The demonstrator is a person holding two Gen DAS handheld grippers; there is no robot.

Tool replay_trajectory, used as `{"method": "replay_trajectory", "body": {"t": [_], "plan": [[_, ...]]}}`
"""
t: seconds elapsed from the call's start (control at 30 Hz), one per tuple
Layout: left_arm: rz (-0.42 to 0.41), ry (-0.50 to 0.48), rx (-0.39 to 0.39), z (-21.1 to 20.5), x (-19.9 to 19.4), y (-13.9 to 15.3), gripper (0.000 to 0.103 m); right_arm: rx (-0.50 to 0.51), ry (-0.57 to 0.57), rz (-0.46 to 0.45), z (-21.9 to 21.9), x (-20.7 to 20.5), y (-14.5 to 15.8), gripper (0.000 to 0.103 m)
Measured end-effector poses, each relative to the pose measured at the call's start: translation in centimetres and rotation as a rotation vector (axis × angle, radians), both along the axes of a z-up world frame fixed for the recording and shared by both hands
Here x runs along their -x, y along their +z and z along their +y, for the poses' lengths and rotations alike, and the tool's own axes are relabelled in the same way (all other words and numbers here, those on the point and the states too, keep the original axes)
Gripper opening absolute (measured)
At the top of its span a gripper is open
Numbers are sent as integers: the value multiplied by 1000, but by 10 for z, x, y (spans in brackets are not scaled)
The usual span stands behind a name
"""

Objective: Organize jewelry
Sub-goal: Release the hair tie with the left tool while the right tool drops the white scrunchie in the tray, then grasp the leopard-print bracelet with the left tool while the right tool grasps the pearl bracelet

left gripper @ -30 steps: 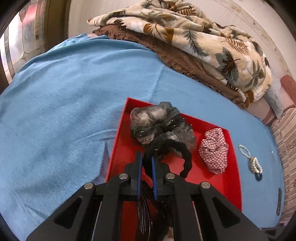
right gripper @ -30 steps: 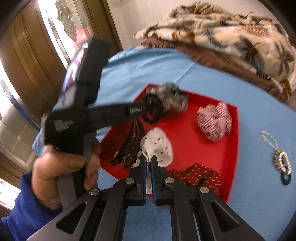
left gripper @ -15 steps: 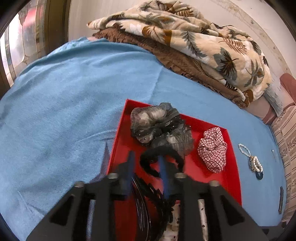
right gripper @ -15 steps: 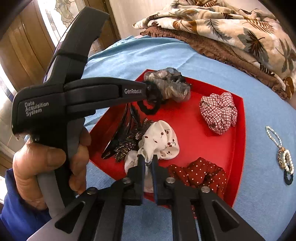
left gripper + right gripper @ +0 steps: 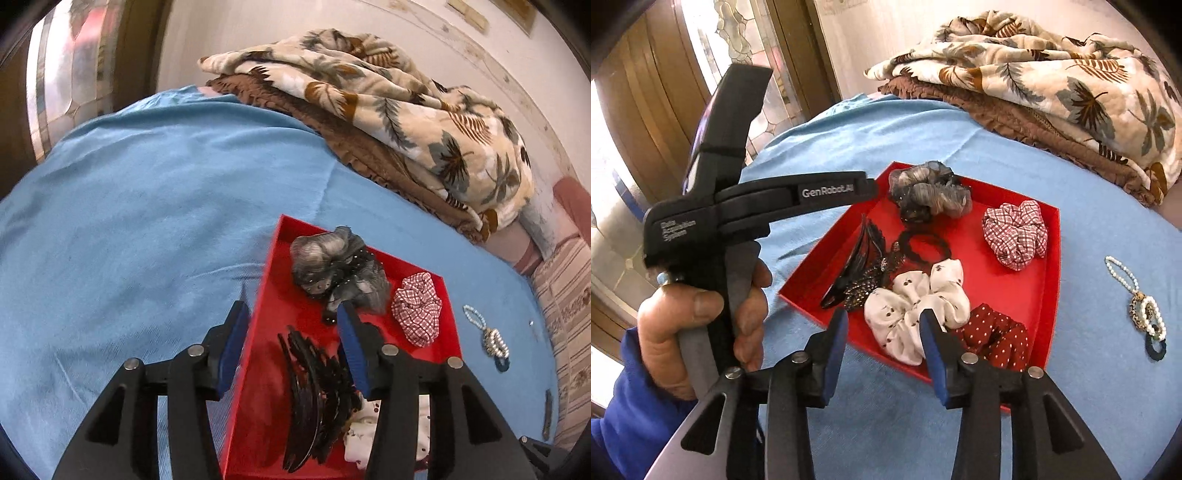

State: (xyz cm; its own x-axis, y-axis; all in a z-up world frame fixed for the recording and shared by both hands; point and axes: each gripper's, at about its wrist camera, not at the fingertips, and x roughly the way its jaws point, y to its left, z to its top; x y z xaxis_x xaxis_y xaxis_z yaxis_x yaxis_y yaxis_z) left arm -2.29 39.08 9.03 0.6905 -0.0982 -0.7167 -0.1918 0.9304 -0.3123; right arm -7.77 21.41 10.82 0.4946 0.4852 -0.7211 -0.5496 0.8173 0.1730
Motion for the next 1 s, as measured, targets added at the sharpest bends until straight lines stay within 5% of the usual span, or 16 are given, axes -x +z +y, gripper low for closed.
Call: {"method": "replay_trajectory", "body": {"t": [0.37,0.87,1.0], "plan": [[16,0,-11,-12,14,-6,49,21,-64,-30,-50,23,4,50],[-58,-86,-177,-87,42,5,49,14,-414,42,-228,21,-25,55],[-91,-153,-146,-111,65,12,53,28,-493,45,-268,13,-34,55]]}}
